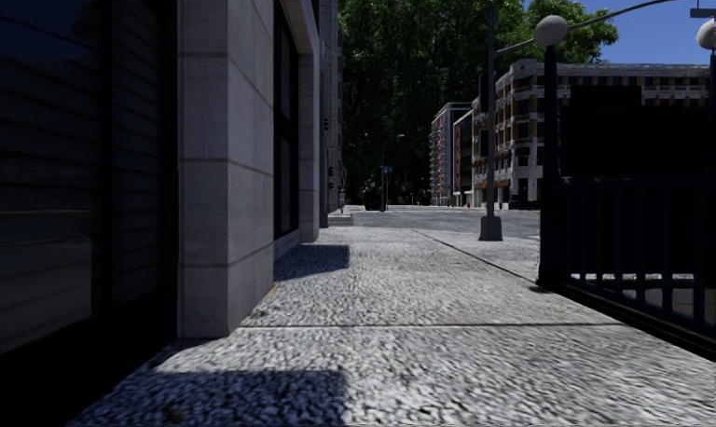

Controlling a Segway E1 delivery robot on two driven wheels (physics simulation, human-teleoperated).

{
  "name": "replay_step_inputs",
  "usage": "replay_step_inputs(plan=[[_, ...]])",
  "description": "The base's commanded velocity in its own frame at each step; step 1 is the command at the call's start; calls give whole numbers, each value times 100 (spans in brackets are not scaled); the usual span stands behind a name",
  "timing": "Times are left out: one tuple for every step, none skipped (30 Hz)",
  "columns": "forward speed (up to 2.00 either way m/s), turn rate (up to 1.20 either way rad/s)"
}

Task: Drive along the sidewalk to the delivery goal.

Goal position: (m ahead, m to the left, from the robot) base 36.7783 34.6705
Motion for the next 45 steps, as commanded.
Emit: replay_step_inputs(plan=[[200,0],[200,0],[200,0],[200,0],[200,0],[200,0],[200,0],[200,0],[200,0],[200,0],[200,0],[200,0],[200,0],[200,0],[200,0],[200,0],[200,0],[200,0],[200,5],[200,11],[200,13],[200,14],[200,14],[200,14],[200,14],[200,0],[200,0],[200,0],[200,0],[200,0],[200,0],[200,0],[200,0],[200,0],[200,0],[200,0],[200,0],[200,0],[200,0],[200,0],[200,0],[200,0],[200,0],[200,0],[200,0]])
